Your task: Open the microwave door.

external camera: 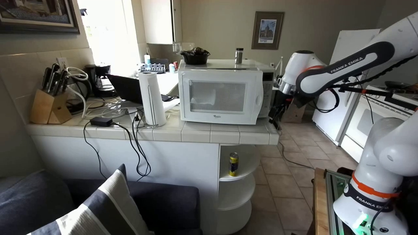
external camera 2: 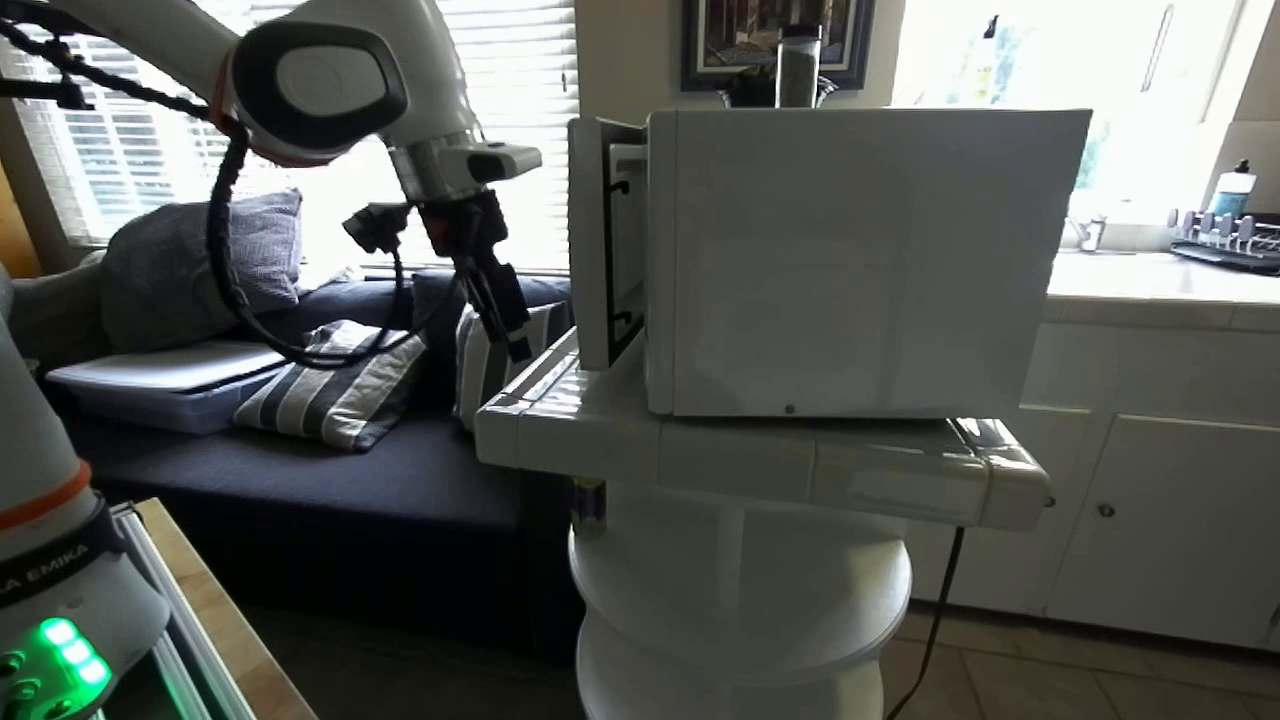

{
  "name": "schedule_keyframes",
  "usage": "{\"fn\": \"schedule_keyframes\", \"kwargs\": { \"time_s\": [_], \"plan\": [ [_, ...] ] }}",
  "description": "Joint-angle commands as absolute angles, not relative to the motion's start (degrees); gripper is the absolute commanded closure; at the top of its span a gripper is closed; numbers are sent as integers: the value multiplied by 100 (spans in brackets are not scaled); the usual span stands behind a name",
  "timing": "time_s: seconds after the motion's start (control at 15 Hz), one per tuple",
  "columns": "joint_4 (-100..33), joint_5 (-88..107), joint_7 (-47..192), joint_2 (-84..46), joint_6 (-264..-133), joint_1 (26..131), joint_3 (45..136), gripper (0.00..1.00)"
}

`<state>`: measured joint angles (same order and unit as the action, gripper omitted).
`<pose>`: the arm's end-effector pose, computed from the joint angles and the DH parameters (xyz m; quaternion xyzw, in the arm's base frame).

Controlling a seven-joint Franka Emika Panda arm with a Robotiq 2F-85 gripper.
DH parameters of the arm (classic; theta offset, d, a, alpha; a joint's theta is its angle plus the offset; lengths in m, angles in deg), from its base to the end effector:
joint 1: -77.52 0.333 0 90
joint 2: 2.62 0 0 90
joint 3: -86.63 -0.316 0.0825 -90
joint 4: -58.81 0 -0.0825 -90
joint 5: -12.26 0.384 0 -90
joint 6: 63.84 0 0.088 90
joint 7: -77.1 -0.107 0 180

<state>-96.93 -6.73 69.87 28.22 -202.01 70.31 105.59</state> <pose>0.3457 -0.1658 0.4004 0.9793 -0.1647 0.1042 0.0552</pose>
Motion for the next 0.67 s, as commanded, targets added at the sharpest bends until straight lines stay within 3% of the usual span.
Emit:
{"fn": "schedule_keyframes", "kwargs": {
  "time_s": [0.0, 0.47, 0.6],
  "plan": [
    [-9489, -124, 7124, 3975, -18693, 6486, 9908, 0],
    [-8121, 133, 7162, 5656, -16429, 6300, 9538, 0],
    [-8183, -32, 7098, 5504, -16653, 6353, 9585, 0]
  ]
}}
